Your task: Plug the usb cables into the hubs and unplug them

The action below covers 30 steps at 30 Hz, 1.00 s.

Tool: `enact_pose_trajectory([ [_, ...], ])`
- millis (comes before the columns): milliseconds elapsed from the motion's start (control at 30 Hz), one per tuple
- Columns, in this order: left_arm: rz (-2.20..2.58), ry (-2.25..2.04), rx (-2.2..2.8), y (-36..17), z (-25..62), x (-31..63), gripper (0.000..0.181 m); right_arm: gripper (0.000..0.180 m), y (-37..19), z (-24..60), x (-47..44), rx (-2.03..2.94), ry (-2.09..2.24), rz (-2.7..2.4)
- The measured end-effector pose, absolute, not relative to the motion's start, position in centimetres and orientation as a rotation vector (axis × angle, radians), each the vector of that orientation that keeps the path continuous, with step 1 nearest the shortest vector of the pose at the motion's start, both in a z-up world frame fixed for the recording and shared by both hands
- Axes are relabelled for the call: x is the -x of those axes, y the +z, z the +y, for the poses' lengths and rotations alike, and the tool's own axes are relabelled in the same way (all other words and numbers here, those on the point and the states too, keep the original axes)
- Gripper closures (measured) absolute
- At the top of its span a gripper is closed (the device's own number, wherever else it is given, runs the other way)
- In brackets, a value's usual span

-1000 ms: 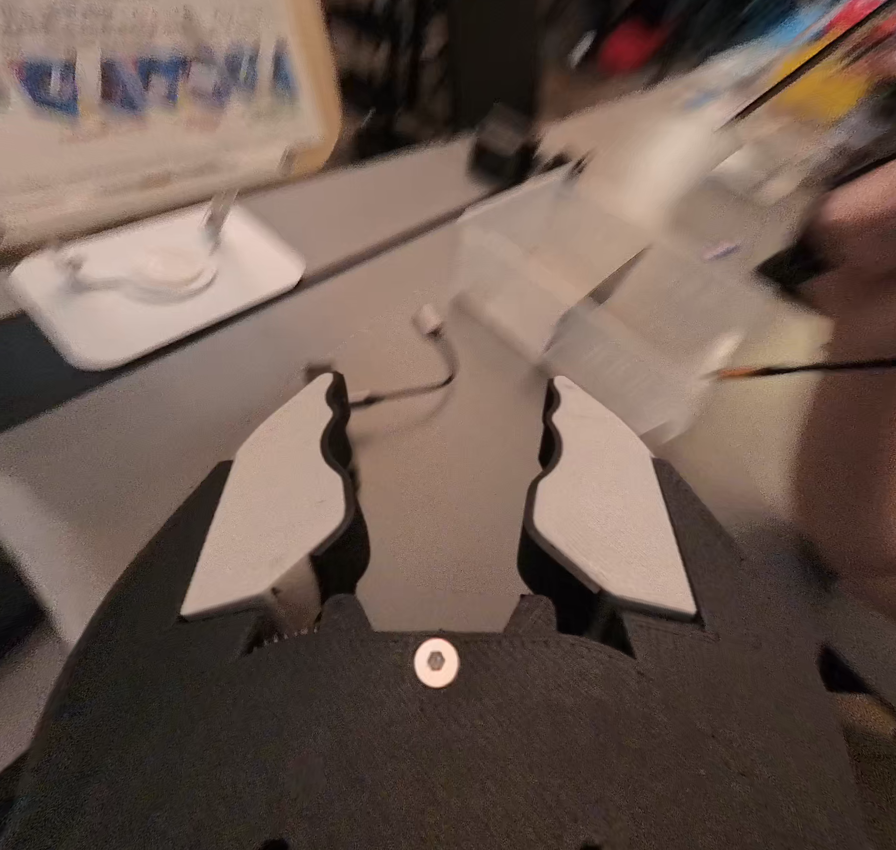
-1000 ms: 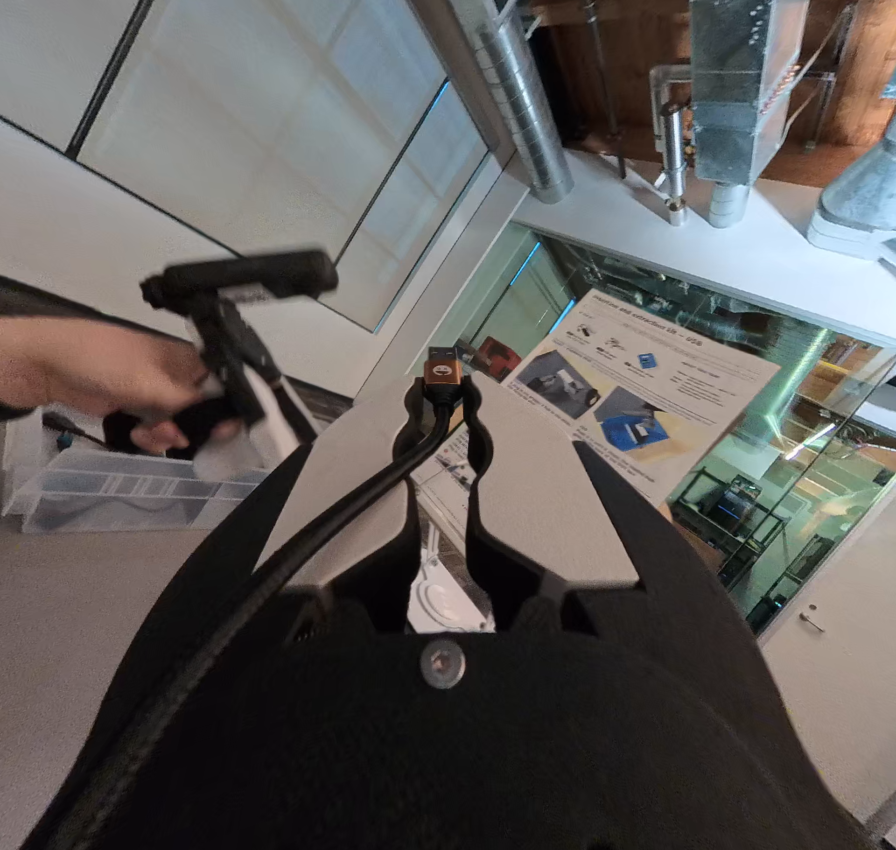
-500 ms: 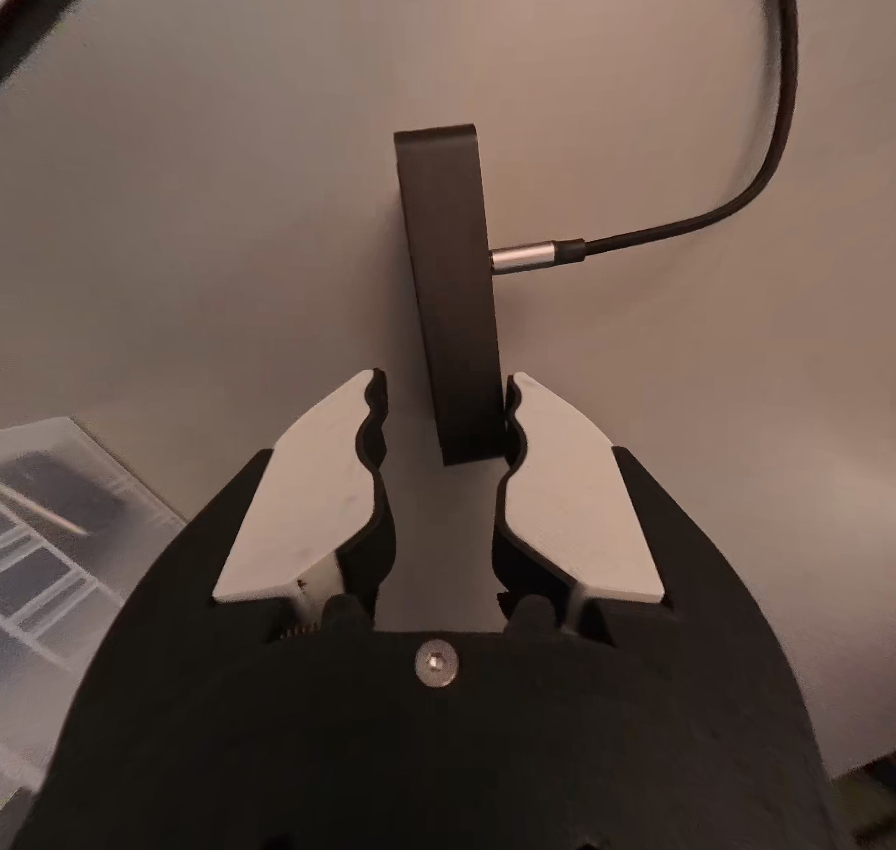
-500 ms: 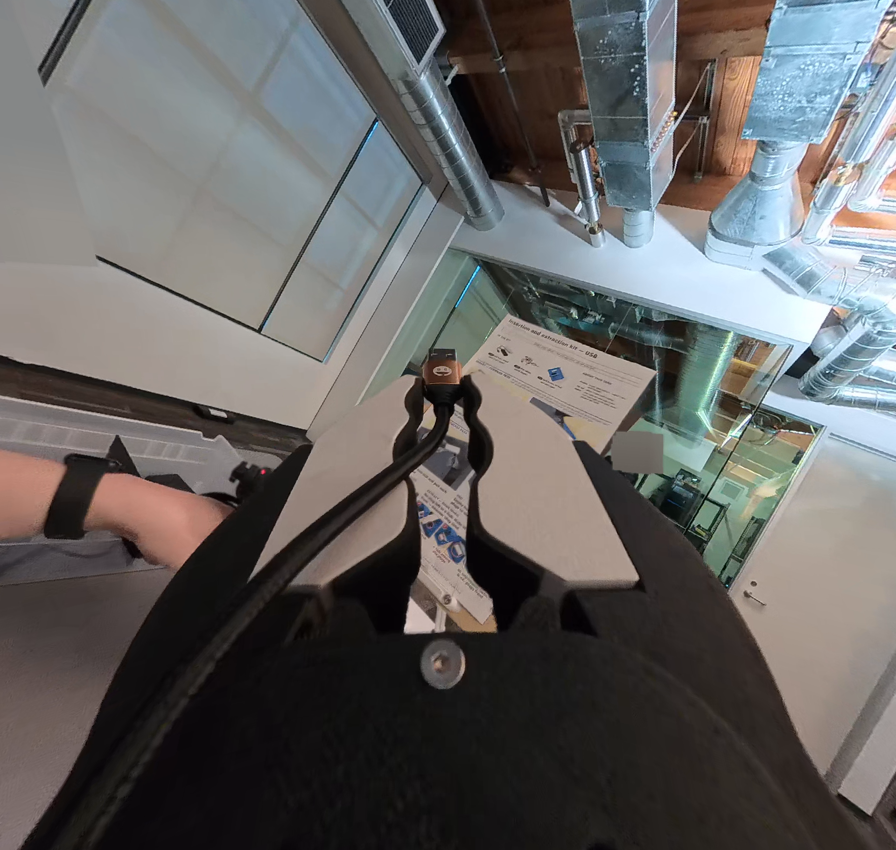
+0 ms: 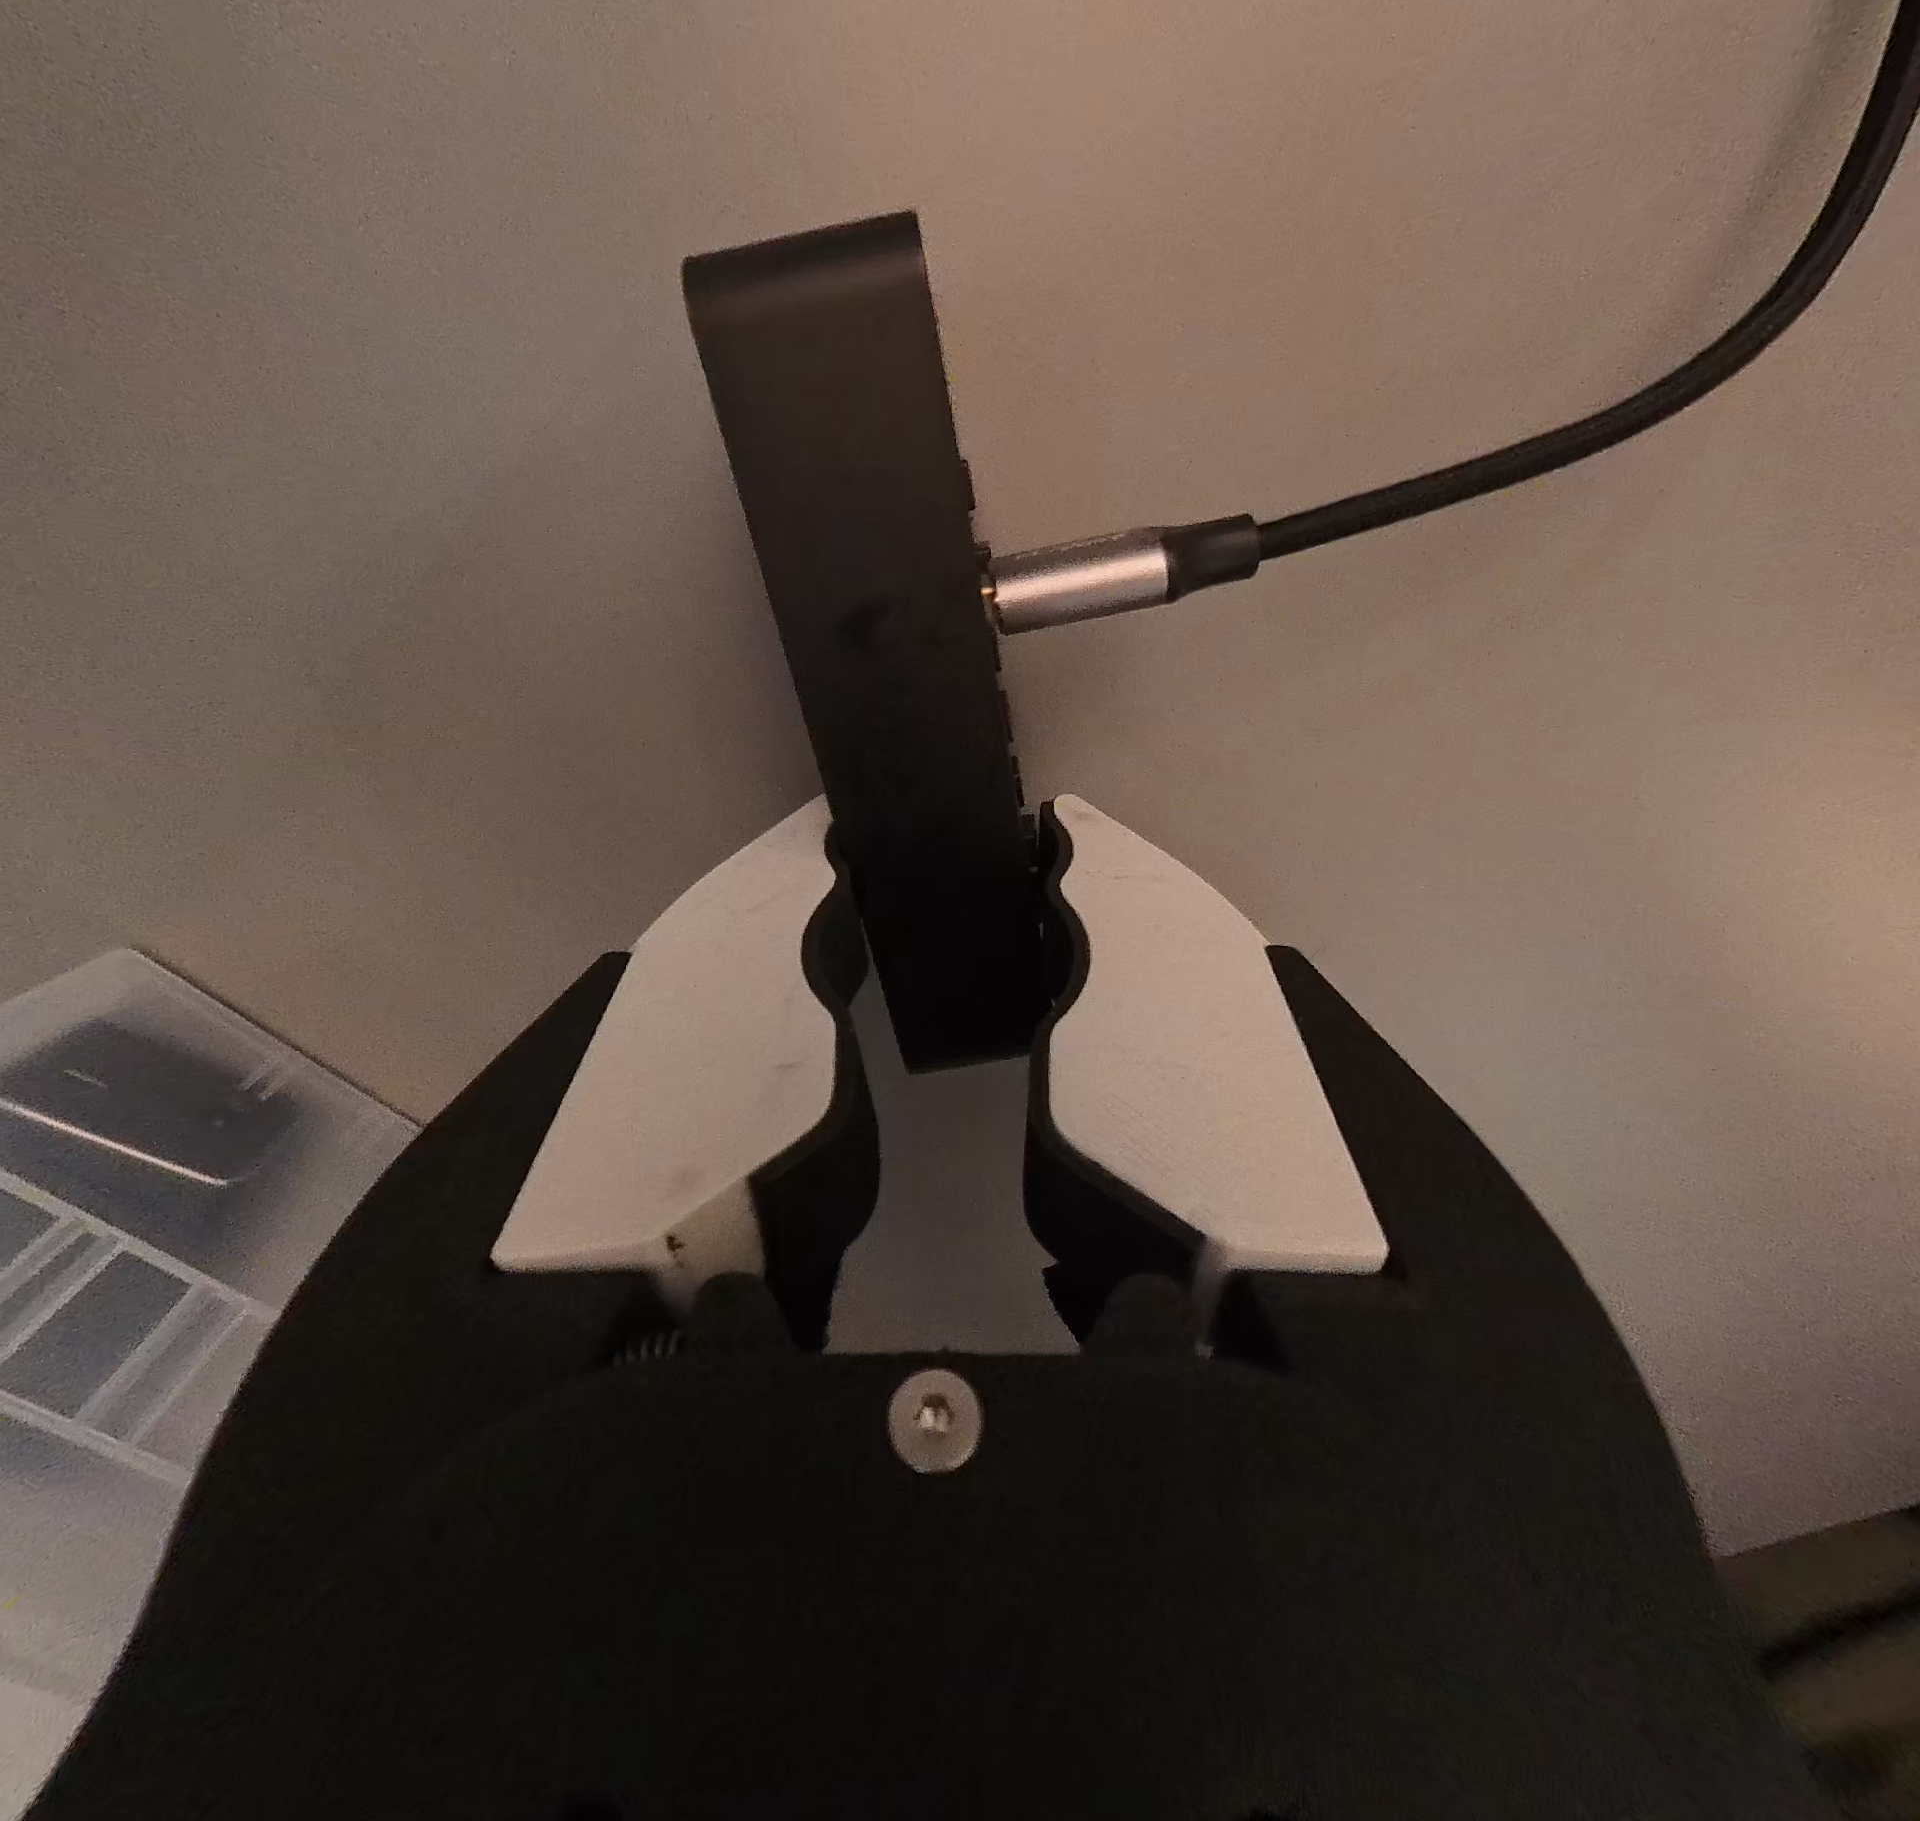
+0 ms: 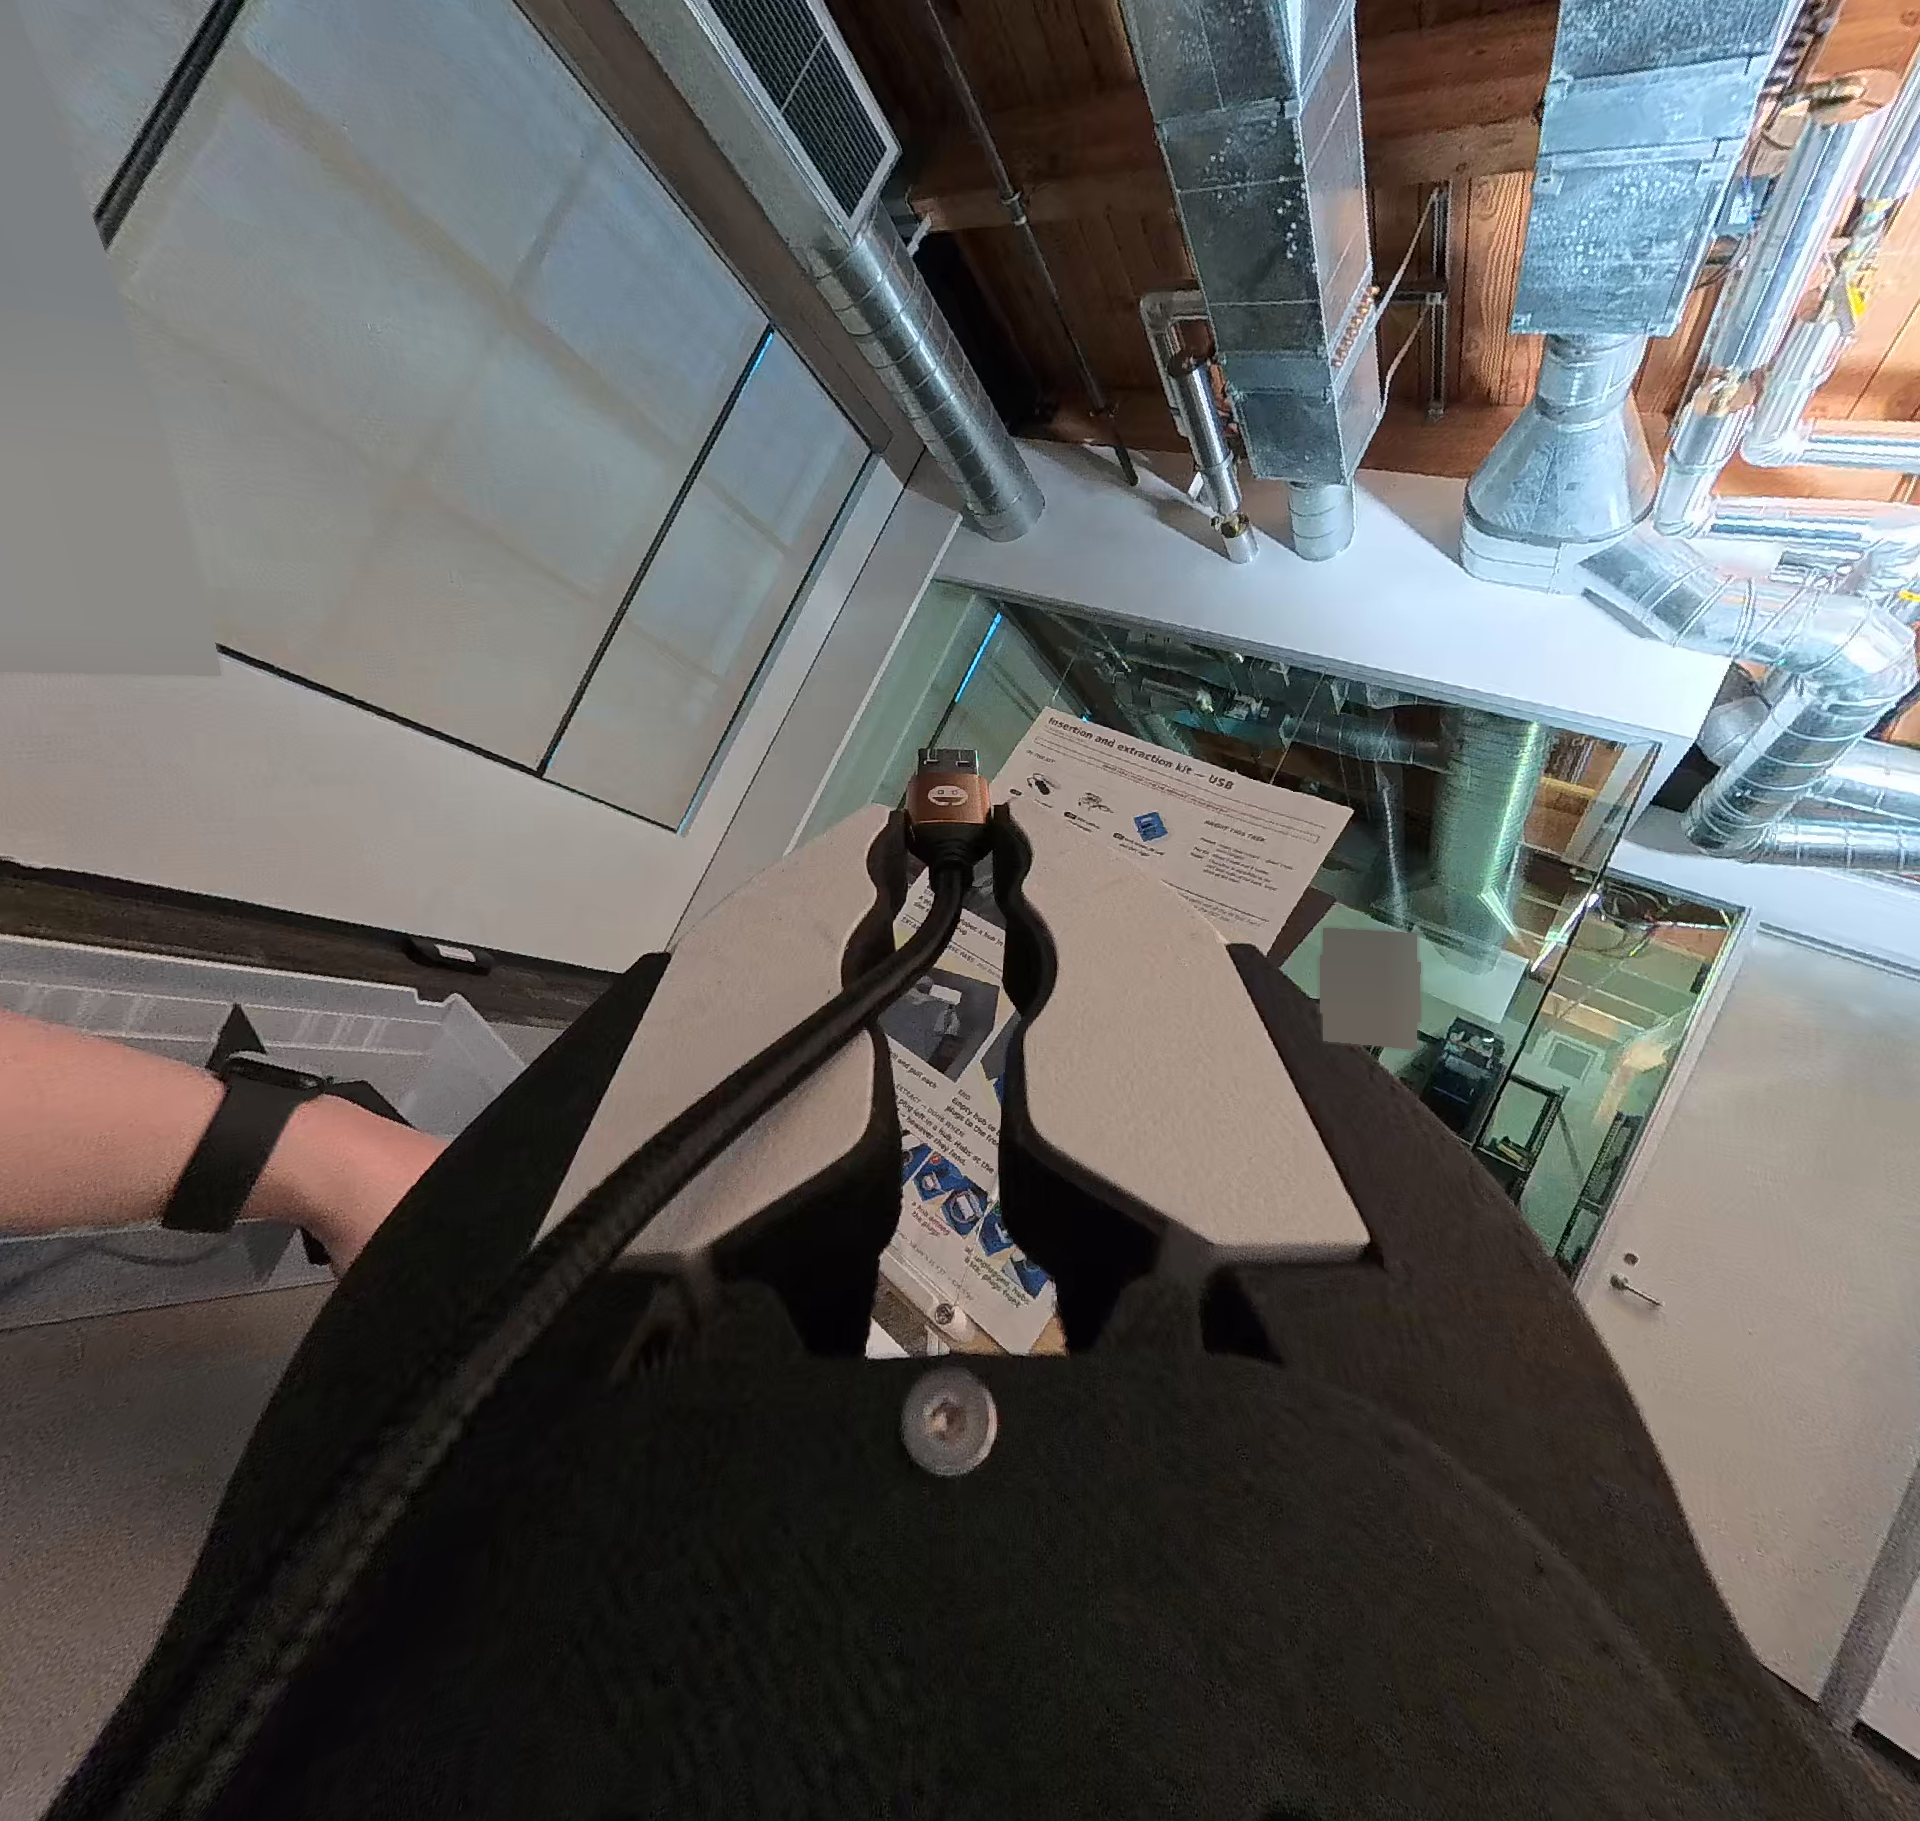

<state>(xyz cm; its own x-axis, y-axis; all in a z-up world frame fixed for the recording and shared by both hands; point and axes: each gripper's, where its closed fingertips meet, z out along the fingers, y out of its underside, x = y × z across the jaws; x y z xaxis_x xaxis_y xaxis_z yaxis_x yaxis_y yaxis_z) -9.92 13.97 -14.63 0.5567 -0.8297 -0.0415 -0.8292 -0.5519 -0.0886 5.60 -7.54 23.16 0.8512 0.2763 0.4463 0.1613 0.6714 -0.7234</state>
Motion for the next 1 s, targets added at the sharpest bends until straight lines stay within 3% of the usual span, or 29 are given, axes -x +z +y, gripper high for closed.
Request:
enact_pose_trajectory([
  [733,1.651,0.147,2.841,-15.7,13.4,10.9,0.152,0.164,22.7,-6.8,-5.3,0.861,0.062,-0.576],
  [1000,1.464,-0.641,3.014,-14.5,10.1,9.0,0.152,0.164,22.6,-6.8,-5.3,0.863,0.064,-0.580],
])
